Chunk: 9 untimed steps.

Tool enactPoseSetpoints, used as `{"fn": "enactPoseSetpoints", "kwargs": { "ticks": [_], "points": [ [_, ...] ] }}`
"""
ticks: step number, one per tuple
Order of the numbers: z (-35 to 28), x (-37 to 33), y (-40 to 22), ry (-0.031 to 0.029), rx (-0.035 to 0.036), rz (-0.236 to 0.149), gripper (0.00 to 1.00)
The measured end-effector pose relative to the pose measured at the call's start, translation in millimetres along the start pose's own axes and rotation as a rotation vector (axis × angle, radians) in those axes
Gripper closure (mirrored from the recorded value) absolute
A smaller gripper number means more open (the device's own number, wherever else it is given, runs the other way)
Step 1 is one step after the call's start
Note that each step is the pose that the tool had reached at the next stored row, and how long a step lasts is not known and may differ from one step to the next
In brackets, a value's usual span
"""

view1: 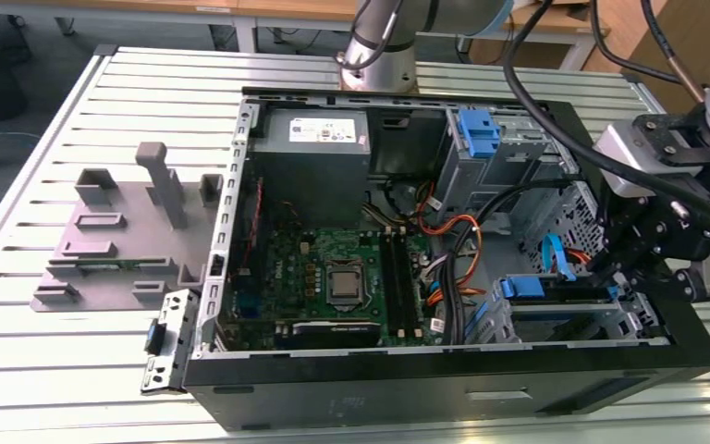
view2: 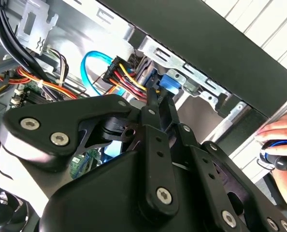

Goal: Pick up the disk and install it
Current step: 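Insert the second disk wire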

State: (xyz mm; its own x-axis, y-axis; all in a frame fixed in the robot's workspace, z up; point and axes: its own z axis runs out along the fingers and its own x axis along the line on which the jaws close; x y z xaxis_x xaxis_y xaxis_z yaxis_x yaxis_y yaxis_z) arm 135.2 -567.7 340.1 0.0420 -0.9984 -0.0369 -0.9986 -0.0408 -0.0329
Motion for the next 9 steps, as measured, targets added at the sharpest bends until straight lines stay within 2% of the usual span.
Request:
{"fn": "enactPoseSetpoints", "kwargs": {
  "ticks": [9],
  "points": [
    [2.6, -5.5, 0.0, -0.0003, -0.0002, -0.013, 0.76]
  ]
}}
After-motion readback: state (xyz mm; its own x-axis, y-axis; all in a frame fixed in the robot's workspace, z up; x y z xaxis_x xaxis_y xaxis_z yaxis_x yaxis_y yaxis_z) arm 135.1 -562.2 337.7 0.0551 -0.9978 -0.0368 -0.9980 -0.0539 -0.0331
